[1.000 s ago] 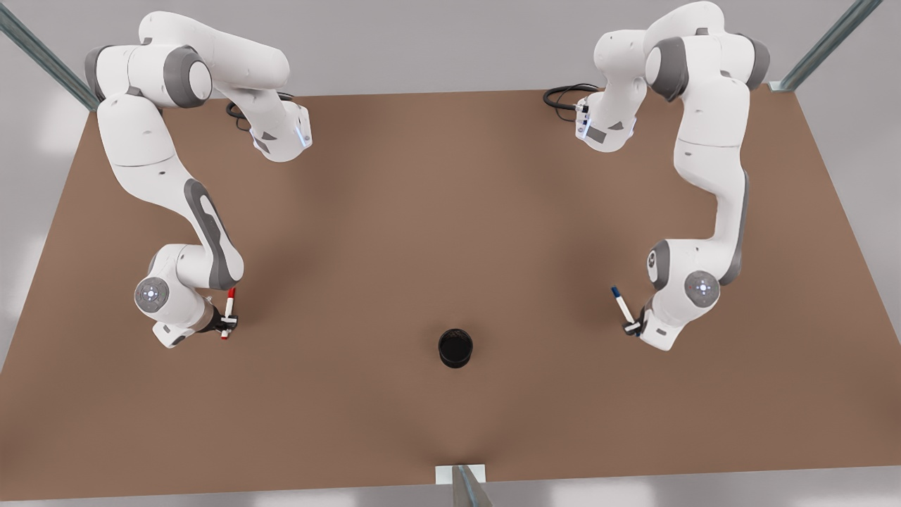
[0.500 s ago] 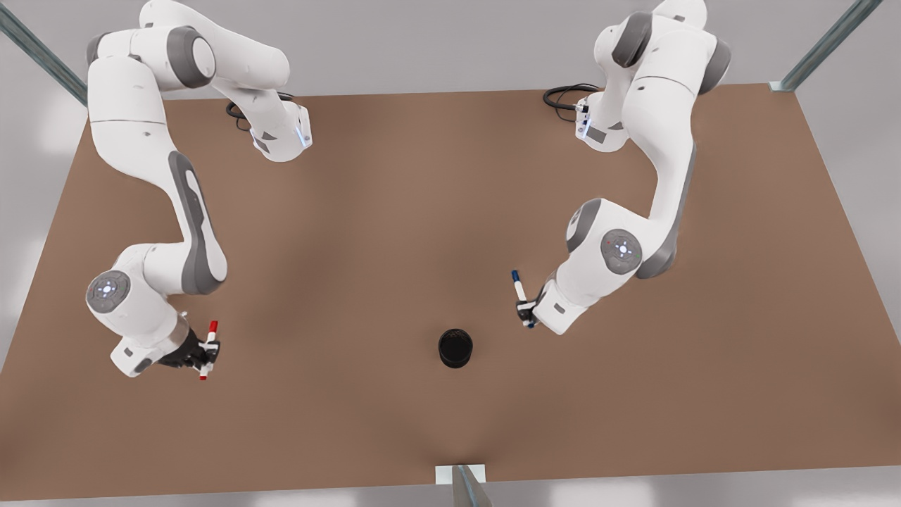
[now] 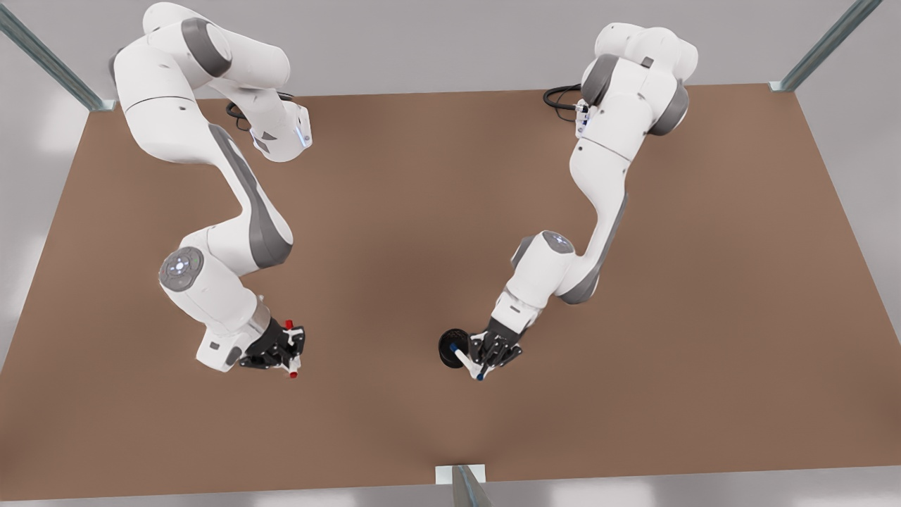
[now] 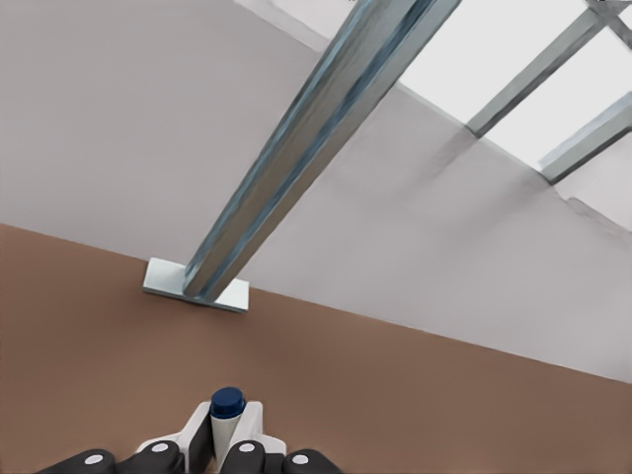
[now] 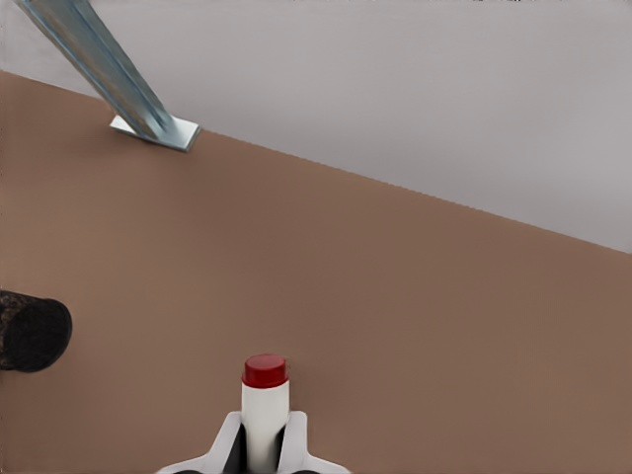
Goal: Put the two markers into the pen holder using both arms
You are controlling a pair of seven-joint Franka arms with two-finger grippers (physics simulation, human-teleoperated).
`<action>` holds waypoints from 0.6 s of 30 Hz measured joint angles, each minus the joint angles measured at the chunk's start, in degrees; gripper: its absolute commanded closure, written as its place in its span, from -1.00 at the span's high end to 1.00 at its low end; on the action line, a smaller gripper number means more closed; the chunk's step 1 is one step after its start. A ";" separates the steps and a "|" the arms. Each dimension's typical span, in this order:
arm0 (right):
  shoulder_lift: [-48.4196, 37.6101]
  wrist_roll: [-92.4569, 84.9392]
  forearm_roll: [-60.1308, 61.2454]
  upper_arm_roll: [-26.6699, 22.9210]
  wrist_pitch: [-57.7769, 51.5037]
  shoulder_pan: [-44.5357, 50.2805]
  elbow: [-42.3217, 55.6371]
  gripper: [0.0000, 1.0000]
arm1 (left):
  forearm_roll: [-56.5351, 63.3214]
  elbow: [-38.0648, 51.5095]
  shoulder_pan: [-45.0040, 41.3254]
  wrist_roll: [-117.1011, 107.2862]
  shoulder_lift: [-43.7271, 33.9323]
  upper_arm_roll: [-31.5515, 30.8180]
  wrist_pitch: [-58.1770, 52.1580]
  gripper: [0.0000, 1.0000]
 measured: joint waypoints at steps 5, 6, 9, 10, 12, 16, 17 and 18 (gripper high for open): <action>0.80 0.69 -0.10 0.04 1.99 2.10 -0.14 -0.57 | 0.17 -6.60 -1.14 -1.01 0.02 0.15 7.05 -0.57; 0.83 0.80 -0.10 0.04 2.23 2.15 -0.16 -0.57 | 0.20 -6.90 -1.44 -1.13 0.05 0.44 7.97 -0.57; 1.13 1.06 -0.12 0.00 2.72 2.29 -0.18 -0.57 | 0.24 -7.12 -1.28 -1.19 0.52 1.13 10.17 -0.57; 0.70 1.12 -0.12 0.10 2.78 2.36 -0.19 -0.57 | 0.25 -7.15 -1.24 -1.17 0.61 1.35 10.72 -0.57; -0.03 1.24 -0.12 0.63 2.87 2.09 -0.12 -0.57 | 0.26 -7.18 -1.55 -1.09 1.14 1.57 11.71 -0.57; 0.12 1.41 -0.11 0.75 3.08 1.75 -0.09 -0.57 | 0.15 -6.82 -19.61 -0.97 2.21 21.01 12.68 1.00; 0.18 1.44 -0.11 0.75 3.12 1.70 -0.09 -0.57 | -0.41 -6.66 -23.20 -0.95 1.95 25.20 12.27 1.00; 0.18 1.48 -0.11 0.74 3.14 1.74 -0.08 -0.57 | -0.78 -6.26 -21.17 -0.83 0.64 24.22 11.07 1.00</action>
